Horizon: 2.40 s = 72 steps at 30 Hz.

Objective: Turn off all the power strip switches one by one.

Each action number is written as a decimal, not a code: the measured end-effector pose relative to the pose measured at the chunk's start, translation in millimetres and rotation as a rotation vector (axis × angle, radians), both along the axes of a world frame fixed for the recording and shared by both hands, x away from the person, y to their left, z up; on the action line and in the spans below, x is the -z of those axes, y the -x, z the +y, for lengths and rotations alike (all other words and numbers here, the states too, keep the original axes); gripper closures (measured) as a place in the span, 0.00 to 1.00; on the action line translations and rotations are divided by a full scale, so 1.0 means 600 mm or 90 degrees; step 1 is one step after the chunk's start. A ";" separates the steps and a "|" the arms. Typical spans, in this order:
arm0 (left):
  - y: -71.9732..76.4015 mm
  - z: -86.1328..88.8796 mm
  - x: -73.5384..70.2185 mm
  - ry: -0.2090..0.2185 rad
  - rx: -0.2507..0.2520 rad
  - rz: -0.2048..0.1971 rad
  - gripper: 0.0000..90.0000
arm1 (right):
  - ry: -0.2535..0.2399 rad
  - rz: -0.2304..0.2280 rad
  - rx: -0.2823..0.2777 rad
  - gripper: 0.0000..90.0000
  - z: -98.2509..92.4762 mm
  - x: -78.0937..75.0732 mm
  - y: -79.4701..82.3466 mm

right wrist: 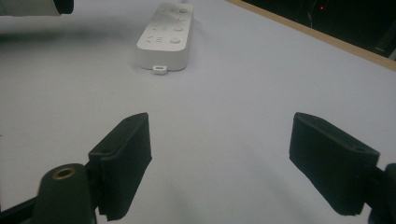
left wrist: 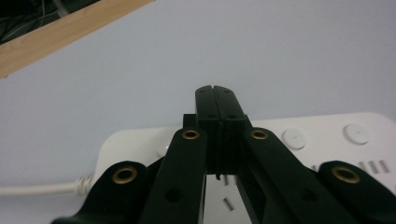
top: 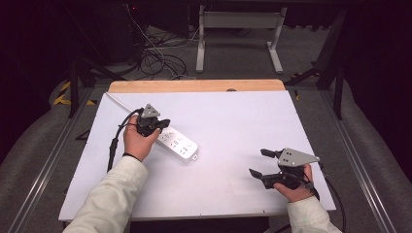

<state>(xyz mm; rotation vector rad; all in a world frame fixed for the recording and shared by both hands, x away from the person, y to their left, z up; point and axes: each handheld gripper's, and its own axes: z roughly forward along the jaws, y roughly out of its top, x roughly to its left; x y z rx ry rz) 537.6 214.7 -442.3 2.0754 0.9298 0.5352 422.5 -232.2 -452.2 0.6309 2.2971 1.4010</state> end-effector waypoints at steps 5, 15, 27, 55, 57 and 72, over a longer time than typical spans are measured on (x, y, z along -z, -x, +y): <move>-0.011 0.026 0.015 -0.018 -0.036 0.017 1.00 | -0.001 0.001 0.001 0.24 0.000 0.000 0.000; -0.023 0.030 0.029 -0.019 -0.037 0.021 1.00 | 0.001 0.003 0.001 0.24 -0.001 0.001 0.000; -0.028 0.027 0.036 -0.016 -0.035 0.023 1.00 | 0.001 0.003 0.000 0.24 -0.001 0.001 0.000; -0.030 0.025 0.040 -0.027 -0.037 0.024 1.00 | 0.002 0.004 -0.002 0.24 0.000 0.001 0.002; -0.029 0.023 0.039 -0.029 -0.039 0.028 1.00 | 0.002 0.004 -0.002 0.24 0.001 0.001 0.002; -0.030 0.019 0.034 -0.048 -0.047 0.034 1.00 | 0.001 0.005 -0.004 0.24 0.002 0.001 0.003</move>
